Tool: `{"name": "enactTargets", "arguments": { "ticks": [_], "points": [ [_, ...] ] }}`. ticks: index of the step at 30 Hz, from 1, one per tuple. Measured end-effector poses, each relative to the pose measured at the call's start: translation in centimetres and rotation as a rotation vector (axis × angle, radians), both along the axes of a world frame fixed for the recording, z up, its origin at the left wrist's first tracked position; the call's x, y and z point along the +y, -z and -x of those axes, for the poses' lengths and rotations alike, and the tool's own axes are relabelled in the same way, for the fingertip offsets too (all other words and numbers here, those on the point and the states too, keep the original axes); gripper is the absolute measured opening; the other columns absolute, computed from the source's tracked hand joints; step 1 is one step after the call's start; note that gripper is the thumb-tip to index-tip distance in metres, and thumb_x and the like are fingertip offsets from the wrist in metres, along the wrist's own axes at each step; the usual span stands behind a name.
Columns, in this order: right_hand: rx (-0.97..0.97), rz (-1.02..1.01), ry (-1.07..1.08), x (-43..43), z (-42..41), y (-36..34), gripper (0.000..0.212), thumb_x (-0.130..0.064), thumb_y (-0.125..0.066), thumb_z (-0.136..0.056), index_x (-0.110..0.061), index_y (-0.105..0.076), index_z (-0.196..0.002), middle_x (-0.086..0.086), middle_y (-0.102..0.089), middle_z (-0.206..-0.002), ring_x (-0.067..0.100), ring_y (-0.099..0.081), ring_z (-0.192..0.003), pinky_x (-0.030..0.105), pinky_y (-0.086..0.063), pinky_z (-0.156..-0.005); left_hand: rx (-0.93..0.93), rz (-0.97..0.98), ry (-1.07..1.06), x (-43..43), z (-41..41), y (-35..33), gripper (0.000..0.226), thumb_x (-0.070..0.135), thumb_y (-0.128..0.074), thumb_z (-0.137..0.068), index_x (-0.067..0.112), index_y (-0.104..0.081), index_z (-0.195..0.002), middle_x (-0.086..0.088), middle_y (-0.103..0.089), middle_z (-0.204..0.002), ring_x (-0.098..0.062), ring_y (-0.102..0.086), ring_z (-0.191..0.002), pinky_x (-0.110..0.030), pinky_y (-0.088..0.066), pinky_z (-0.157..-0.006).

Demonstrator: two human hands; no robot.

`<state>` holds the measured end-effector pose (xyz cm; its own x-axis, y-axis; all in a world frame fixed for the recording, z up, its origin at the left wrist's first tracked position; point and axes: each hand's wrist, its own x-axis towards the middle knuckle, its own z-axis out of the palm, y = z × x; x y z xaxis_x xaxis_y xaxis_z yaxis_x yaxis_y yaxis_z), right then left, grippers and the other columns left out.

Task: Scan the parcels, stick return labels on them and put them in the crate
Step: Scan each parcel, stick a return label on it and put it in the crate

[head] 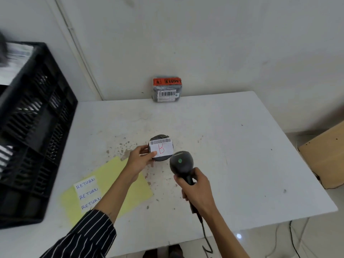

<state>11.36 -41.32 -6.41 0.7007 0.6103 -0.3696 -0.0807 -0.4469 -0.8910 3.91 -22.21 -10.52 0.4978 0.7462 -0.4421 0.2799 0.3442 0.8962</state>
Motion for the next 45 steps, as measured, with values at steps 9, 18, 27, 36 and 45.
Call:
{"name": "enactTargets", "arguments": {
  "ticks": [9, 18, 27, 36, 45],
  "points": [
    [0.138, -0.210, -0.126, 1.4, 2.0, -3.1, 0.020, -0.016, -0.066, -0.084, -0.001, -0.055, -0.092, 0.014, -0.051, -0.053, 0.018, -0.048, -0.045, 0.025, -0.043, -0.049, 0.022, -0.036, -0.004, 0.9, 0.1, -0.3, 0.042, 0.002, -0.065, -0.085, -0.002, -0.053, -0.125, -0.010, -0.062, -0.111, -0.015, -0.062, -0.087, -0.020, -0.054, -0.069],
    [0.124, -0.211, -0.146, 1.3, 2.3, -2.8, 0.013, -0.017, -0.064, -0.086, -0.008, -0.057, -0.092, 0.009, -0.053, -0.051, 0.016, -0.049, -0.046, 0.023, -0.045, -0.051, 0.085, -0.091, 0.008, 0.1, -0.1, -0.1, 0.041, 0.005, -0.064, -0.087, 0.000, -0.052, -0.126, -0.006, -0.058, -0.108, -0.008, -0.055, -0.083, -0.011, -0.051, -0.053],
    [0.127, -0.207, -0.147, 1.0, 1.8, -2.4, 0.014, -0.017, -0.064, -0.086, -0.007, -0.056, -0.091, 0.009, -0.053, -0.050, 0.016, -0.048, -0.045, 0.023, -0.044, -0.050, 0.058, -0.057, -0.010, -0.3, -0.5, 0.4, 0.041, 0.005, -0.066, -0.085, -0.002, -0.053, -0.124, -0.008, -0.062, -0.108, -0.008, -0.061, -0.080, -0.013, -0.054, -0.057],
    [-0.103, -0.004, -0.073, 0.5, 0.0, 0.9, 0.022, -0.025, -0.068, -0.081, -0.013, -0.051, -0.088, 0.005, -0.059, -0.072, 0.016, -0.053, -0.059, 0.025, -0.047, -0.054, 0.122, 0.004, -0.016, -1.0, -1.1, 2.1, 0.032, 0.007, -0.065, -0.086, 0.000, -0.059, -0.117, -0.014, -0.065, -0.113, -0.027, -0.063, -0.100, -0.038, -0.055, -0.085],
    [-0.598, 0.418, -0.093, -2.8, -3.9, 9.6, 0.028, -0.014, -0.064, -0.083, -0.012, -0.037, -0.090, 0.007, -0.045, -0.091, 0.022, -0.048, -0.068, 0.027, -0.031, -0.054, 0.310, -0.124, 0.032, -4.9, -1.9, 5.0, 0.026, 0.022, -0.065, -0.087, 0.002, -0.068, -0.105, -0.013, -0.068, -0.103, -0.028, -0.064, -0.094, -0.046, -0.054, -0.085]
  ]
}}
